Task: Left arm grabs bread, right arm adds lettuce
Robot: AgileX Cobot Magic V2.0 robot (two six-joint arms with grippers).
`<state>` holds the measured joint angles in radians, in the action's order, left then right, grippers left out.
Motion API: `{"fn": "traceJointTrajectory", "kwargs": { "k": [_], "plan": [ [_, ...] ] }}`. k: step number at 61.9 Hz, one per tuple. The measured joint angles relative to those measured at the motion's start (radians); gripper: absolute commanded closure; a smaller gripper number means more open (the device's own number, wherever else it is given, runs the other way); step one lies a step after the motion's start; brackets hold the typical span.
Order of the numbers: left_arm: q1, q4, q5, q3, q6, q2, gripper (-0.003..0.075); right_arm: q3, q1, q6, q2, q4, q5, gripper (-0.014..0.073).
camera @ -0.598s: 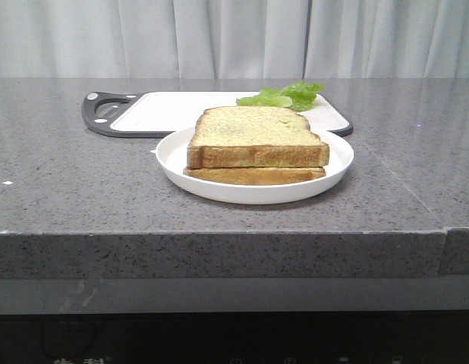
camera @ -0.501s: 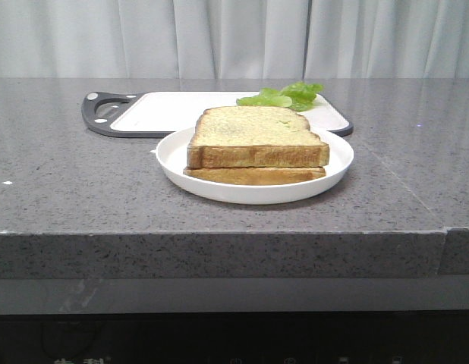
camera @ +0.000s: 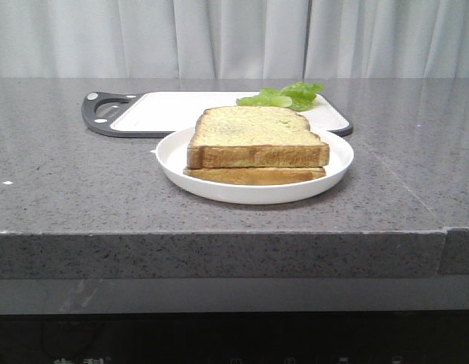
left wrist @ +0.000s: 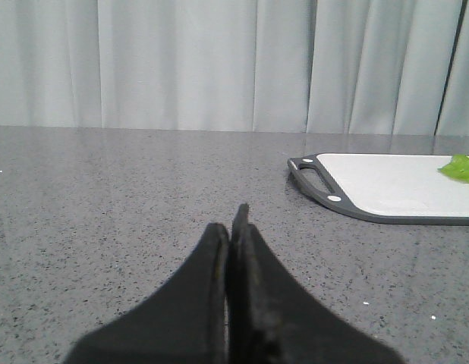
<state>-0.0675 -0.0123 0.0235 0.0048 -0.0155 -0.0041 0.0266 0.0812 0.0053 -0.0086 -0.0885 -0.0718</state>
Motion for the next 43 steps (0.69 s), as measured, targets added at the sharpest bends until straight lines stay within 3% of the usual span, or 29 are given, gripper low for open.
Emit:
{"fn": "traceJointTrajectory", "kwargs": {
  "k": [29,43],
  "plan": [
    [0.0,-0.018,-0.045,-0.009,0.0,0.0,0.0741,-0.009,0.0,0.0,0.0,-0.004,0.047,0.0712],
    [0.0,-0.031,0.095,-0.215,0.0,0.011,0.0741,-0.202,0.0,0.0,0.0,-0.006,-0.104,0.0712]
  ]
}}
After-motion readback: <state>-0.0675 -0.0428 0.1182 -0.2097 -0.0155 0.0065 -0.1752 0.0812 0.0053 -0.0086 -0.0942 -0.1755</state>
